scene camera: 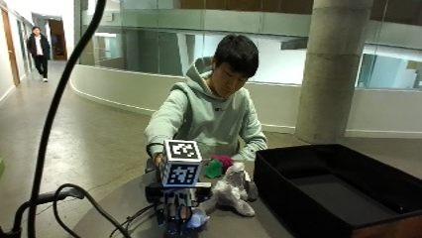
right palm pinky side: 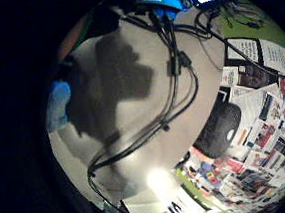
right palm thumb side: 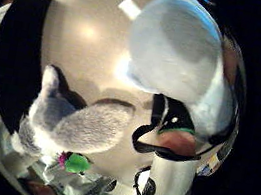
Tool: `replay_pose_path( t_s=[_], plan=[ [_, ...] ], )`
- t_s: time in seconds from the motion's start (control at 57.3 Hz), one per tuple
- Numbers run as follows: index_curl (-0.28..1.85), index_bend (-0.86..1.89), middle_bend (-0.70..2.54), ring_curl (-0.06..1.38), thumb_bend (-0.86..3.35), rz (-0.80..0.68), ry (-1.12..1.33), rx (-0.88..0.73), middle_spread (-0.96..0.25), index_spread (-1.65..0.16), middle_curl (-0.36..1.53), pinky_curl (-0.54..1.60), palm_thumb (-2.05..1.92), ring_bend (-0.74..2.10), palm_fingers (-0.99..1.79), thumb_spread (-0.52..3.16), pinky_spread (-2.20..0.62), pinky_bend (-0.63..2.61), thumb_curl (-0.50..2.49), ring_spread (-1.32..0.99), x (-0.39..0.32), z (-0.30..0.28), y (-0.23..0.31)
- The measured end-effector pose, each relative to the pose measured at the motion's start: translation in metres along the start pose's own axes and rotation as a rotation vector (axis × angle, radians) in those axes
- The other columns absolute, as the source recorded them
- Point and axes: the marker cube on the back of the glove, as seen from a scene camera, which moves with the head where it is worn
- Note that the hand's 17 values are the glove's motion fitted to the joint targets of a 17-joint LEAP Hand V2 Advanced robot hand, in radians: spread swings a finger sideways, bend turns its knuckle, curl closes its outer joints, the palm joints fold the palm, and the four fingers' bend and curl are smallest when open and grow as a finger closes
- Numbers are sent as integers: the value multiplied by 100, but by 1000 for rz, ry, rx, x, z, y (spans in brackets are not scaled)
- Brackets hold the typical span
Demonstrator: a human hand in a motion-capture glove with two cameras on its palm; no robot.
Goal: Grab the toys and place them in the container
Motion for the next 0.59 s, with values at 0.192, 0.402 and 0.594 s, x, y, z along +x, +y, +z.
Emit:
replay_pose_path(
  t_s=[0.192,0.402,0.594],
  plan=[
    [57,96,28,20,20,-48,-48,58,-15,-25,25,27,54,19,30,143,-7,41,42,-23,-10,-19,15],
    [62,100,33,20,18,-162,-133,164,-20,-16,31,28,58,19,32,137,-9,37,48,-27,-43,-108,49],
    [64,99,34,22,17,-257,-135,253,-24,-12,34,30,60,20,33,135,-10,37,54,-30,-102,-205,97]
  ],
)
